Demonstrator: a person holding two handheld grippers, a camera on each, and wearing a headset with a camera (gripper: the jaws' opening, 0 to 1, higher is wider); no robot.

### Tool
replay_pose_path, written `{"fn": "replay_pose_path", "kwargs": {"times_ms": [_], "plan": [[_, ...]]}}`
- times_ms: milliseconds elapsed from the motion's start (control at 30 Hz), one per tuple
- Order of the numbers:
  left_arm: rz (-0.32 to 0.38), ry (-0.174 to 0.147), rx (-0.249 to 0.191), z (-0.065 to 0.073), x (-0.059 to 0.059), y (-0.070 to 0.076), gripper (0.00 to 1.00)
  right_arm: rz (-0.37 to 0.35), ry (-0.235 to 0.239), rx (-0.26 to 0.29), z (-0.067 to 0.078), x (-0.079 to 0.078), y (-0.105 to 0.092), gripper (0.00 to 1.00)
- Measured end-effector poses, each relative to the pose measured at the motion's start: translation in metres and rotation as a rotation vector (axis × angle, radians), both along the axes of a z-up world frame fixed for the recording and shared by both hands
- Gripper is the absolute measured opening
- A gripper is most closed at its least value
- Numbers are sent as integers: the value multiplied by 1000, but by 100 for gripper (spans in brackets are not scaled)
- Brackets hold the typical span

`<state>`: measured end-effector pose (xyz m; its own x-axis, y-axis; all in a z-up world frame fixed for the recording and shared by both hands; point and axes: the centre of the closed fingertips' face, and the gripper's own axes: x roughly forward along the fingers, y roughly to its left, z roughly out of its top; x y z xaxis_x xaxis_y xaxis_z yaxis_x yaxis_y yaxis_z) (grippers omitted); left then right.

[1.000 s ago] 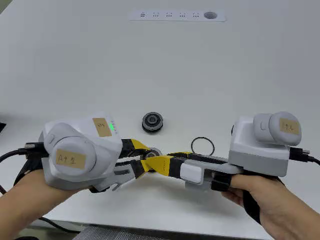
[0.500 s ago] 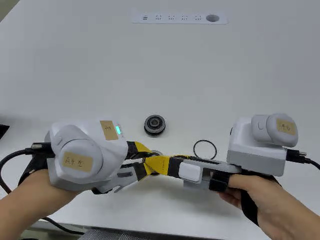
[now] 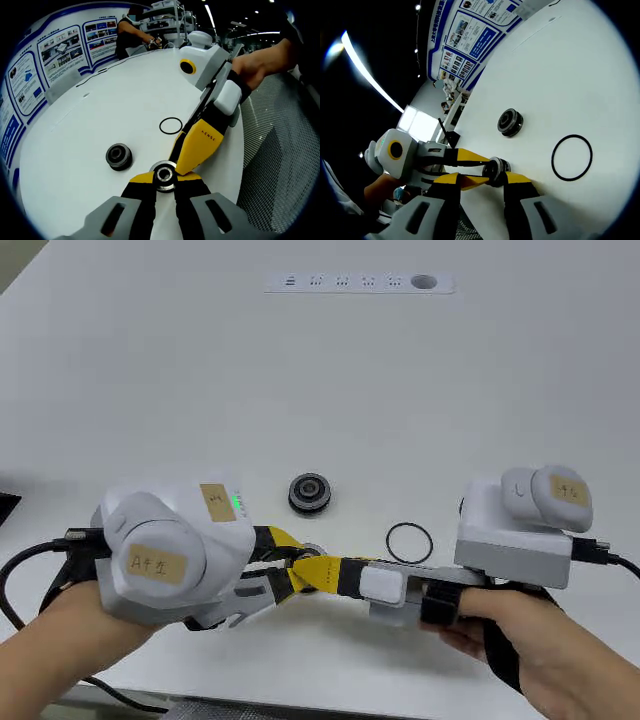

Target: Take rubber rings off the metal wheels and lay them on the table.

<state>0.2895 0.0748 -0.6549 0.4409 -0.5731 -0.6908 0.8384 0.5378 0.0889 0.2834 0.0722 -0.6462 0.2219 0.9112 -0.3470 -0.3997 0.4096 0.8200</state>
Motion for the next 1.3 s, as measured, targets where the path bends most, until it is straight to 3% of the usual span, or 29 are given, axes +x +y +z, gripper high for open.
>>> {"fn": "replay_pose_path", "kwargs": {"times_ms": [300,567,833,1300], "plan": [[0,0,3,0,0,0,13,-25,1,-1,-1,3,-5,25],[0,-1,3,0,0,0,13,-74,39,-61,-16,10,-11,4],[2,2,6,1,0,1,13,-93,51,-56,-13,11,-11,2],[3,1,8,1,0,1,13,-71,20,-75,-8,9,-6,1]]}}
